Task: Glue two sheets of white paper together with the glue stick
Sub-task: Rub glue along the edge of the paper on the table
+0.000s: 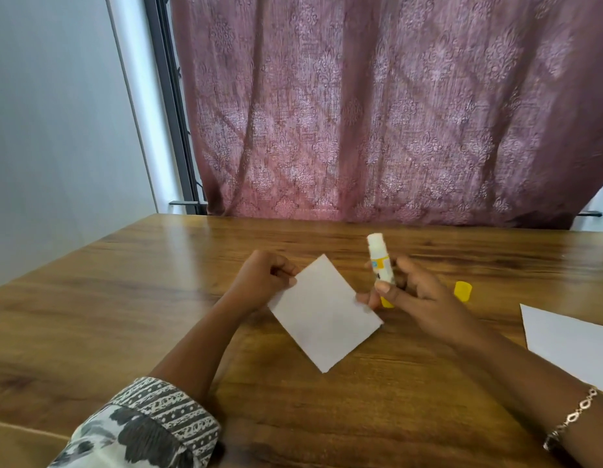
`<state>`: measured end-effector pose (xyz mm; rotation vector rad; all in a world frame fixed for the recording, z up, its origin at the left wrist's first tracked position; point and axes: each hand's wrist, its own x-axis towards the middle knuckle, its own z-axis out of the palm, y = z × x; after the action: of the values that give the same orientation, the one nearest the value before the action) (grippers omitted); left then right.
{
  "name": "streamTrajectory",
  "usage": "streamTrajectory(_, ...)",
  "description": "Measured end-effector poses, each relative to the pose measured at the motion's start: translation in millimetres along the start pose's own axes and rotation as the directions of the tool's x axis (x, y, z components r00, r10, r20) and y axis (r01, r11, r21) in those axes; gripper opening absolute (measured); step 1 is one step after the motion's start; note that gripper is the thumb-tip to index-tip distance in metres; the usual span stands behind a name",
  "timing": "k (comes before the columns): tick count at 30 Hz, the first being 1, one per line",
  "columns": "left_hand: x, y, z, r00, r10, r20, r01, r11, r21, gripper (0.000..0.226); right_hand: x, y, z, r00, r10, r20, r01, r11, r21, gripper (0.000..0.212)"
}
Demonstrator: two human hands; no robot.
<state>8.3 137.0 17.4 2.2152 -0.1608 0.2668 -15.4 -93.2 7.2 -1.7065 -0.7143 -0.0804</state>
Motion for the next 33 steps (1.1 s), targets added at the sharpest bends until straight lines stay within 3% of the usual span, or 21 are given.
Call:
streamTrajectory(4,-2,11,2,0.911,0.278,-0.306,-0.314,0.947,-0.074,0.009,3,-11,-26,0.968,-0.114,-0.223,0.126,0.991,0.039,0.019)
streamTrajectory(7,-8,17,8,0.860,0.378,-0.344,-0.458,0.869,-0.189,0.019,2,-13,-41,0.932,-0.126,-0.341,0.146,0.989,0.033,0.013)
streamTrajectory(11,-11,14,13,0.902,0.389,-0.187,-0.431,0.842,-0.325,0.016,2,-16,-48,0.905,-0.101,-0.414,0.141,0.988,0.065,0.011)
streamTrajectory(17,-8,6,15,0.929,0.352,0.111,-0.316,0.914,-0.254,0.025,2,-15,-48,0.920,-0.054,-0.388,0.080,0.996,0.049,0.013)
streamTrajectory(25,-8,3,18,0.898,0.292,0.329,-0.292,0.955,-0.051,0.023,2,-12,-48,0.926,-0.015,-0.377,0.020,1.000,0.008,0.017)
streamTrajectory(33,-15,11,24,0.830,0.319,0.457,-0.339,0.940,-0.040,0.032,-1,-20,-42,0.931,0.048,-0.363,-0.024,0.997,0.069,0.025)
